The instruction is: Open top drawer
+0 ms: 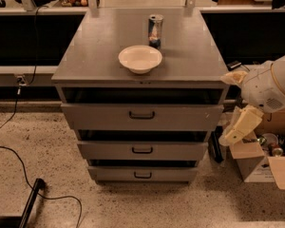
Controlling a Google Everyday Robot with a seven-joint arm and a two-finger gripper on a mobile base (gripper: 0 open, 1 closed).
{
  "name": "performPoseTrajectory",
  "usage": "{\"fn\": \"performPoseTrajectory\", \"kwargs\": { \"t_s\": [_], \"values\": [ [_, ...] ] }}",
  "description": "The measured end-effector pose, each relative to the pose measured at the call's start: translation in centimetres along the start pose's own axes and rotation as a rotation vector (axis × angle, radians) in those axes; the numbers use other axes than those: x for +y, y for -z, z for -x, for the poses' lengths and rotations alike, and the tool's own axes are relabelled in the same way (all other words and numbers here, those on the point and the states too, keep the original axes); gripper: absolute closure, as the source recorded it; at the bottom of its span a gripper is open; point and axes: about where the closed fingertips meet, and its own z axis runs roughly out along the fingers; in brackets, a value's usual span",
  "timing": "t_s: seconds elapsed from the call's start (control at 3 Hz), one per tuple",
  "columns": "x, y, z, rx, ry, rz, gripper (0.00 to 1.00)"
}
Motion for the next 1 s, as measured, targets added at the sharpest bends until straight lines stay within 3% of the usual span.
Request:
{"fn": "performPoseTrajectory", "kwargs": {
  "t_s": [0.33,0.67,1.0],
  "values": [
    [-0.3,-1.2,0.2,0.019,0.005,0.029,0.0],
    [-2.2,-7.4,-2.8,0.06,-0.094,0.101,0.0],
    [-2.5,-12.4,-4.1,0.0,-0.154,0.105,0.0]
  ]
}}
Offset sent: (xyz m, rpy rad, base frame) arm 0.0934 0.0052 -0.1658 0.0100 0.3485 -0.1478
